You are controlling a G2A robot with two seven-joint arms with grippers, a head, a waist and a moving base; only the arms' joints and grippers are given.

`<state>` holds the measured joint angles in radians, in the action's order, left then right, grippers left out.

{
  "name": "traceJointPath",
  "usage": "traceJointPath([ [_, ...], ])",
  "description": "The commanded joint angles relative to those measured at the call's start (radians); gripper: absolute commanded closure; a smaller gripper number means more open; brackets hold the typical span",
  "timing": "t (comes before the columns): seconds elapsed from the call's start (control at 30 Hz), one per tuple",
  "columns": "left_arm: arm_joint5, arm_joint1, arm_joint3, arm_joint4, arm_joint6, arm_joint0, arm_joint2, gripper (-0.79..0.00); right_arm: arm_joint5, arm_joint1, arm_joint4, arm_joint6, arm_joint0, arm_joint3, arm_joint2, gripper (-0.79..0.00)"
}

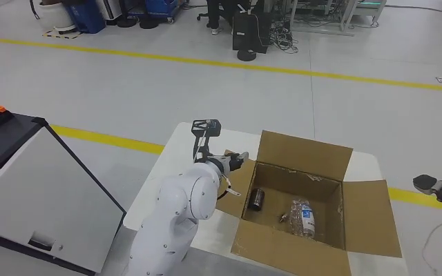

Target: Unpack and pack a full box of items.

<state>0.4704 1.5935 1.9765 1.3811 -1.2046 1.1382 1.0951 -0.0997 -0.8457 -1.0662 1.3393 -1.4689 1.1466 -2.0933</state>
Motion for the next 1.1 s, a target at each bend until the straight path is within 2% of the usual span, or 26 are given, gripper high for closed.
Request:
traceJointPath([
  [0.0, 0.0, 0.0, 0.0, 0.0, 0.0, 0.0, 0.0, -0.785, 0.0, 0.0, 0.0, 0.0, 0.0, 0.0, 0.0, -0.785],
  [0.17, -0.012, -0.001, -0.011, -0.029, 0.018, 0.014, 0.017, -0.785, 0.0, 0.0, 0.0, 0.0, 0.0, 0.0, 0.0, -0.785],
  [0.3, -0.007, -0.008, -0.061, 0.066, 0.026, 0.003, 0.06, -0.785, 0.0, 0.0, 0.0, 0.0, 0.0, 0.0, 0.0, -0.785],
  [0.4, -0.002, -0.008, -0.106, 0.065, -0.018, -0.01, 0.084, -0.785, 0.0, 0.0, 0.0, 0.0, 0.0, 0.0, 0.0, -0.785],
  [0.47, -0.009, -0.01, -0.146, 0.077, -0.101, -0.027, 0.095, -0.785, 0.0, 0.0, 0.0, 0.0, 0.0, 0.0, 0.0, -0.785],
  [0.63, -0.025, -0.004, -0.178, -0.047, -0.17, -0.03, 0.115, -0.785, 0.0, 0.0, 0.0, 0.0, 0.0, 0.0, 0.0, -0.785],
  [0.87, -0.017, 0.006, -0.201, -0.214, -0.155, -0.025, 0.112, -0.785, 0.0, 0.0, 0.0, 0.0, 0.0, 0.0, 0.0, -0.785],
  [1.07, -0.01, 0.008, -0.222, -0.293, -0.131, -0.032, 0.107, -0.785, 0.0, 0.0, 0.0, 0.0, 0.0, 0.0, 0.0, -0.785],
])
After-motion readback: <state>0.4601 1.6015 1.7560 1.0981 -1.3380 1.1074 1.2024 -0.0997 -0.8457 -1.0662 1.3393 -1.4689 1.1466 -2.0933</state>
